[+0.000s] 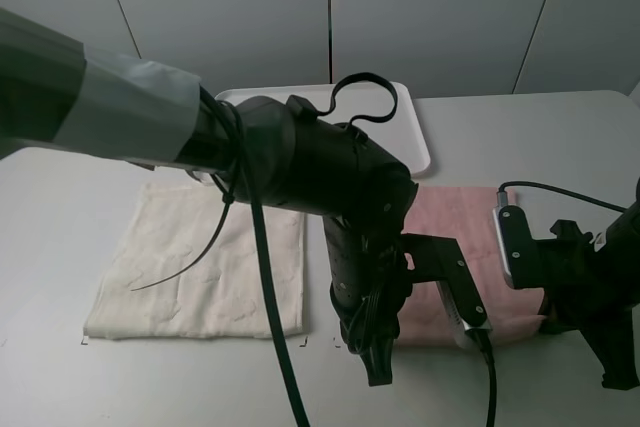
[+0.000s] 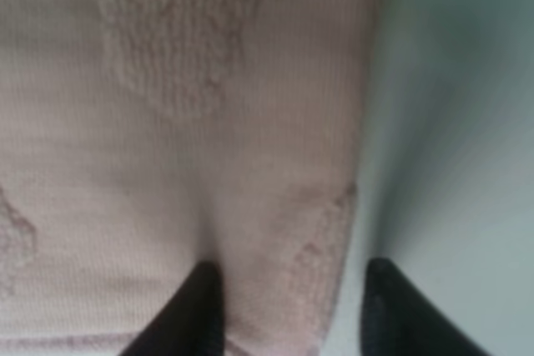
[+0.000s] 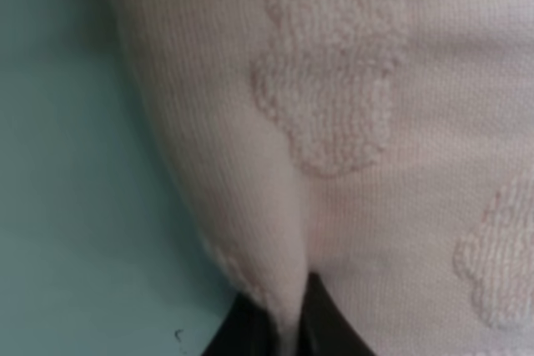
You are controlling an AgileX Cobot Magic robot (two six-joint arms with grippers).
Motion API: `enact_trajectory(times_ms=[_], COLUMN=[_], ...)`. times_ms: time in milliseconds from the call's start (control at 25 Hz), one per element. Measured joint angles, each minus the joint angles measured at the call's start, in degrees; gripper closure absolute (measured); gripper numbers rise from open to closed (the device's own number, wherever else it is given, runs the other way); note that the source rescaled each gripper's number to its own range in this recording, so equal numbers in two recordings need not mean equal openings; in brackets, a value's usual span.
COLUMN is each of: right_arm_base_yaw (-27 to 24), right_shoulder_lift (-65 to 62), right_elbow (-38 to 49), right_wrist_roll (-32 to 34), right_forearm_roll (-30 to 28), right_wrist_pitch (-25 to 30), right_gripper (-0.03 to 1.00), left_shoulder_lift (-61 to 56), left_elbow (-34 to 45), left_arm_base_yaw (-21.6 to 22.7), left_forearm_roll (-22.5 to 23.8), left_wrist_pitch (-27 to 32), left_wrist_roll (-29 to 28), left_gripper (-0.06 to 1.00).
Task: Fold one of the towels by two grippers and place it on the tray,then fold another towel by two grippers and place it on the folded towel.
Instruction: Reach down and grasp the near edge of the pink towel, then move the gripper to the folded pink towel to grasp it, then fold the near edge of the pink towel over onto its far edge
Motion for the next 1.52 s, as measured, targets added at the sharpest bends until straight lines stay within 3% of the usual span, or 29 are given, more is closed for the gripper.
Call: enact_trajectory(times_ms=[80, 160, 320, 640, 960, 1200, 1520], right_arm_base_yaw=[0.0, 0.0, 0.0, 0.0, 0.0, 0.0, 0.0], right_shoulder_lift=[0.0, 0.0, 0.0, -6.5, -17.5, -21.4, -21.5], right_elbow=[0.0, 0.0, 0.1, 1.0, 1.1, -4.1, -8.3], right_wrist_roll=[0.0, 0.0, 1.3, 8.5, 24.4, 34.8, 47.5], right_forearm_roll=[0.6, 1.4, 2.4, 2.8, 4.1, 4.1, 3.6], right_wrist_pitch=[0.0, 0.0, -0.1, 2.0, 5.7, 10.2, 8.8], right_gripper=[0.97, 0.97, 0.97, 0.97, 0.97, 0.97, 0.97], left_shoulder_lift=[0.1, 0.2, 0.2, 0.2, -3.5, -7.3, -7.8], left_elbow=[0.0, 0.0, 0.0, -0.4, -2.3, -4.1, -4.9], left_arm_base_yaw=[0.0, 0.0, 0.0, 0.0, 0.0, 0.8, 5.3], left_forearm_roll=[0.8, 2.2, 5.1, 5.9, 5.1, 4.3, 4.7], left_wrist_pitch=[-0.9, -1.2, -1.4, -1.3, -0.4, -0.8, -1.8], left_wrist_roll=[-2.0, -4.4, -7.9, -8.6, -8.6, -9.2, -14.4], left_gripper=[0.89, 0.94, 0.94, 0.94, 0.94, 0.94, 0.94])
